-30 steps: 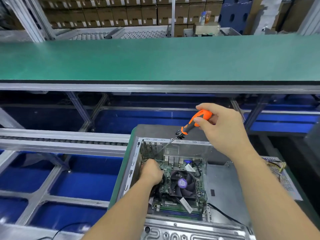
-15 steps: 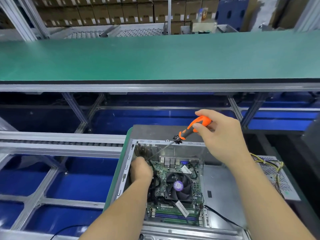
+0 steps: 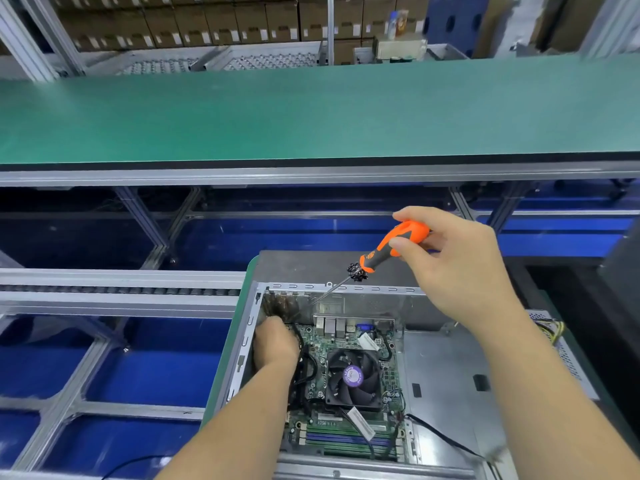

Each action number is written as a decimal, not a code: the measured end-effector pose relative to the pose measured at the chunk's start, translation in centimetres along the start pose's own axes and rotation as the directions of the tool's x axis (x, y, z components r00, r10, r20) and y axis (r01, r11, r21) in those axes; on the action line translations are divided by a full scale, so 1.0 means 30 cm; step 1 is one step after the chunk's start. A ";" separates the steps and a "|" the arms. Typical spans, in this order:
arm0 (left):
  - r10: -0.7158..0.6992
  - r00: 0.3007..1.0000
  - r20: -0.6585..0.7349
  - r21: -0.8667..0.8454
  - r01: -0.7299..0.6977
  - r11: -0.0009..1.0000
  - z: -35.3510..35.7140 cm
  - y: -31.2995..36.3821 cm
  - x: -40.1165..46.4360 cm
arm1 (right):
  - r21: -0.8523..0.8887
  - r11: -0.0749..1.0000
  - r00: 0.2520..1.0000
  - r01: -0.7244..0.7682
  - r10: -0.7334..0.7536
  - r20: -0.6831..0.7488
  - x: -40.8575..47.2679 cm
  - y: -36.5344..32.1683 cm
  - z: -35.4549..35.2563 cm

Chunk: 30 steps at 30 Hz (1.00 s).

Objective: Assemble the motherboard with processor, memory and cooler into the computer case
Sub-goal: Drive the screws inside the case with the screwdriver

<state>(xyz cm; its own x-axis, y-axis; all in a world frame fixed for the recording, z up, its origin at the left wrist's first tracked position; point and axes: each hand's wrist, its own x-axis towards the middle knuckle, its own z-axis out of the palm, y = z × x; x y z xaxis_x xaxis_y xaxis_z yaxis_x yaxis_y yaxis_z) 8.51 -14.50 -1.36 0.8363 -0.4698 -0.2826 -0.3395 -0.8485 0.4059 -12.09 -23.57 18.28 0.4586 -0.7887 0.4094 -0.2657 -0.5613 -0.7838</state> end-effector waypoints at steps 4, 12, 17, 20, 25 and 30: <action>0.012 1.000 0.012 0.056 -0.012 0.998 -0.001 0.003 0.010 | 0.017 1.000 1.000 -0.002 0.003 -0.016 -0.020 0.003 -0.020; 0.034 0.999 0.015 0.093 -0.035 0.995 0.002 0.005 0.015 | 0.068 0.998 0.999 -0.020 0.023 -0.045 -0.046 -0.004 -0.075; 0.068 0.998 0.015 0.147 -0.069 0.987 -0.001 0.021 0.011 | 0.058 0.998 0.999 -0.023 0.025 -0.042 -0.057 0.000 -0.078; 0.079 0.997 0.015 0.178 -0.081 0.981 0.002 0.021 0.008 | 0.059 0.998 0.998 -0.034 0.036 -0.041 -0.060 0.008 -0.080; 0.109 0.994 -0.022 0.216 -0.101 0.971 0.009 0.014 0.015 | 0.068 0.997 0.999 -0.032 0.035 -0.041 -0.059 0.013 -0.074; 0.163 0.986 -0.034 0.286 -0.147 0.947 0.013 0.009 0.013 | 0.060 0.998 0.999 -0.020 0.022 -0.041 -0.057 0.016 -0.065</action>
<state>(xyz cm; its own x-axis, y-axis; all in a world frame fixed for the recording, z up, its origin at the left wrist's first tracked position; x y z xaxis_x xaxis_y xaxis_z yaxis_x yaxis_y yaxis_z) 8.58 -15.02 -1.70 0.7841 -0.5932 -0.1825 -0.5673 -0.8043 0.1770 -14.64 -22.98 18.13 0.4171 -0.8107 0.4109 -0.2233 -0.5297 -0.8183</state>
